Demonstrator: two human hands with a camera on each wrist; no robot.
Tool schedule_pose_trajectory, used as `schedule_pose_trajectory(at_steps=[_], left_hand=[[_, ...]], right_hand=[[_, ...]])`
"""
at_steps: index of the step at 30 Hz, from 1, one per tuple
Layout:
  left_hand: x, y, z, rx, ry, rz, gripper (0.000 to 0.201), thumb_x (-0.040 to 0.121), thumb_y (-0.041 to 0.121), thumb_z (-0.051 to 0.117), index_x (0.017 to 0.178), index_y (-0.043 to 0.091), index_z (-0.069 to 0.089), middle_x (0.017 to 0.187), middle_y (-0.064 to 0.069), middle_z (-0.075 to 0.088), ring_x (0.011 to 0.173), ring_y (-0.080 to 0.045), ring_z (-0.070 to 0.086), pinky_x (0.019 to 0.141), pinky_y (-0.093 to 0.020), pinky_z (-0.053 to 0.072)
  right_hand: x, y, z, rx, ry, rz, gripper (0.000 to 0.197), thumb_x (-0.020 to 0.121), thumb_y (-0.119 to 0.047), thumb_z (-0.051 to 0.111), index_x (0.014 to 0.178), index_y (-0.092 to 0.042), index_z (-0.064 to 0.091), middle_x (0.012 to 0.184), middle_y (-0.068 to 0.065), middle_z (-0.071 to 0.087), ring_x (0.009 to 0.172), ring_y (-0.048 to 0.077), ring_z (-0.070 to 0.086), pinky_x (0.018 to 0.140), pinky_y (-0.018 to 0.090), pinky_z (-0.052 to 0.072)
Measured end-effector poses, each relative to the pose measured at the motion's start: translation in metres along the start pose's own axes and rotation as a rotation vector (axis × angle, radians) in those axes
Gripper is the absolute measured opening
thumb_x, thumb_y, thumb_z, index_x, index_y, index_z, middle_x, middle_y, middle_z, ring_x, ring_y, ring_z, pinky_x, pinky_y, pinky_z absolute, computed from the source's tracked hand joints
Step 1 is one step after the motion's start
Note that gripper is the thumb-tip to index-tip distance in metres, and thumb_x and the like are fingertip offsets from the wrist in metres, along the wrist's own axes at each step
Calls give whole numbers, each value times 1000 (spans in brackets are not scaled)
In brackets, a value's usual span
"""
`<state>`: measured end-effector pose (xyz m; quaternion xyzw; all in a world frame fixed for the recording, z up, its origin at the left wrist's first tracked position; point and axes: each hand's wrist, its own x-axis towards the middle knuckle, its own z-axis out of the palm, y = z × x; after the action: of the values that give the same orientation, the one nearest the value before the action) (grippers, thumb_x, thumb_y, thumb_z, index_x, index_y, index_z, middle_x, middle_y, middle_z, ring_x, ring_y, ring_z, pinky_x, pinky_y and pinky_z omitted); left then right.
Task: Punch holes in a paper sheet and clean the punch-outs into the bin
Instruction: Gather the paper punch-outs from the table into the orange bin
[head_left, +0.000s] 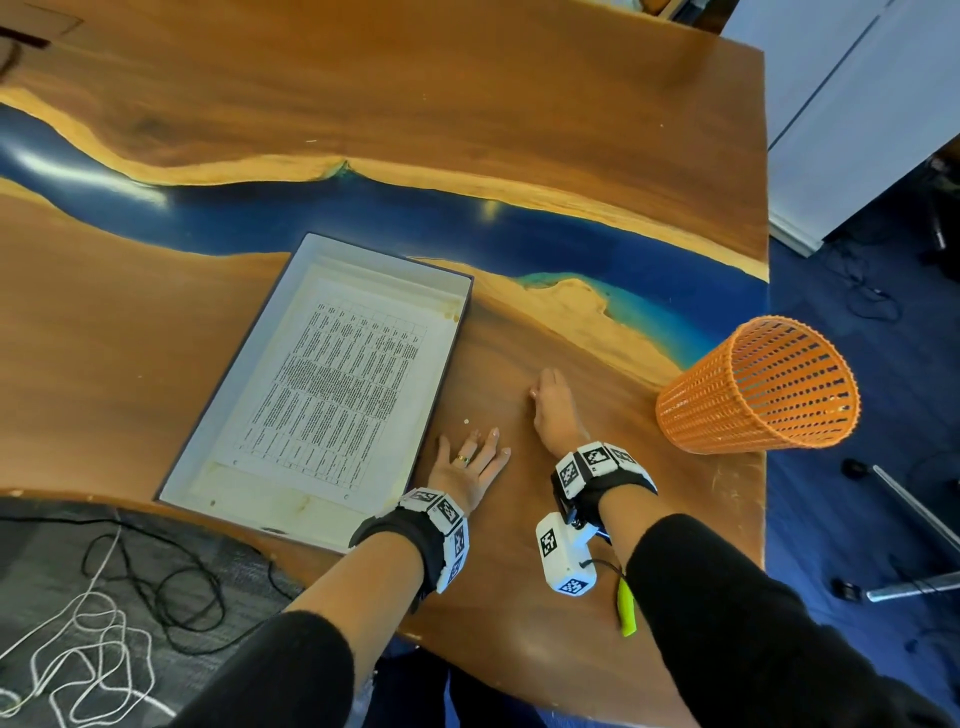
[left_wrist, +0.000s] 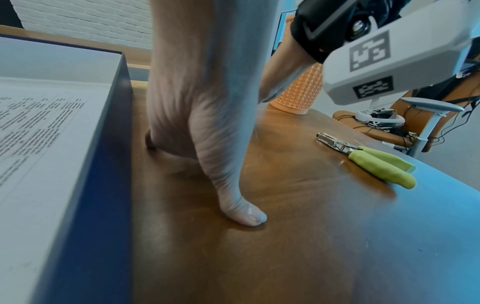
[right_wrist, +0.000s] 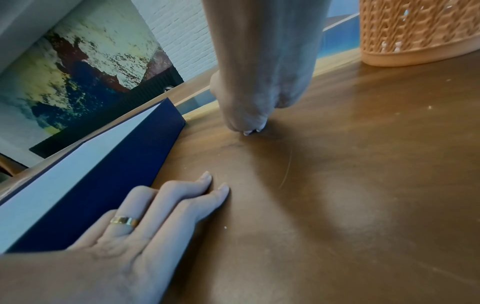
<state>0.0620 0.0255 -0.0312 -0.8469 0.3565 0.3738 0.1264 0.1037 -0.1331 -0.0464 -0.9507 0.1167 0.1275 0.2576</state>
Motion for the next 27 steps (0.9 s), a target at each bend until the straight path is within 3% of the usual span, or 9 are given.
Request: schedule_pose_trajectory(at_steps=[4, 7, 9, 12, 14, 17, 20, 23, 27], left_hand=[[0, -1, 2, 18, 26, 6, 107, 84, 27, 68, 150, 16, -14, 158, -8, -19, 148, -30, -8, 117, -58, 10], [-1, -1, -2, -21, 195, -12, 88, 88, 44, 58, 151, 12, 6, 159, -9, 4, 144, -31, 13, 113, -50, 21], [4, -5, -4, -40, 398, -67, 62, 93, 38, 52, 142, 7, 31, 147, -11, 29, 132, -29, 34, 103, -41, 36], [6, -19, -12, -62, 515, -202, 51, 76, 23, 78, 120, 7, 55, 124, -9, 51, 108, -24, 55, 83, -28, 51], [8, -26, -11, -114, 511, -242, 58, 72, 11, 80, 122, 7, 52, 128, -9, 47, 111, -24, 54, 90, -26, 49], [14, -36, -11, -184, 535, -266, 47, 85, 5, 66, 128, 6, 44, 137, -11, 37, 122, -27, 45, 100, -29, 42], [18, -41, -14, -338, 561, -302, 34, 91, 8, 58, 124, 7, 52, 133, -11, 40, 122, -29, 43, 94, -35, 47], [20, -44, -16, -490, 592, -266, 31, 88, 9, 64, 118, 10, 59, 125, -10, 44, 116, -28, 46, 83, -38, 50], [21, -44, -18, -513, 616, -247, 21, 83, 9, 69, 104, 9, 65, 118, -6, 48, 107, -24, 50, 74, -36, 48]], right_hand=[[-4, 0, -7, 48, -1, 33, 14, 95, -1, 38, 90, -14, 34, 92, 11, 39, 77, 22, 38, 69, 32, 30], [-9, 6, -8, 95, -3, 84, 8, 96, -5, 43, 102, -4, 47, 91, 16, 48, 78, 25, 45, 68, 33, 34], [-14, 11, -7, 145, 14, 108, 23, 94, -5, 48, 114, 5, 51, 93, 19, 57, 82, 31, 54, 71, 34, 40], [-22, 17, -6, 277, 66, 105, 13, 91, -2, 50, 100, 3, 58, 77, 7, 54, 77, 26, 54, 71, 32, 43], [-23, 22, -5, 354, 99, 91, 8, 88, 2, 50, 88, -3, 57, 77, 8, 56, 75, 32, 59, 75, 41, 52], [-24, 29, -2, 402, 94, 77, 12, 85, 4, 49, 84, -6, 55, 80, 16, 60, 76, 37, 63, 77, 51, 54], [-26, 32, -2, 432, 110, 63, 17, 86, 4, 49, 81, -12, 50, 83, 18, 61, 77, 36, 62, 76, 50, 55], [-28, 32, -4, 444, 126, 20, 18, 86, 5, 48, 79, -12, 49, 77, 12, 58, 72, 32, 60, 74, 50, 54], [-27, 34, -2, 446, 132, 5, 20, 85, 6, 47, 78, -12, 48, 75, 9, 57, 70, 30, 58, 74, 50, 54]])
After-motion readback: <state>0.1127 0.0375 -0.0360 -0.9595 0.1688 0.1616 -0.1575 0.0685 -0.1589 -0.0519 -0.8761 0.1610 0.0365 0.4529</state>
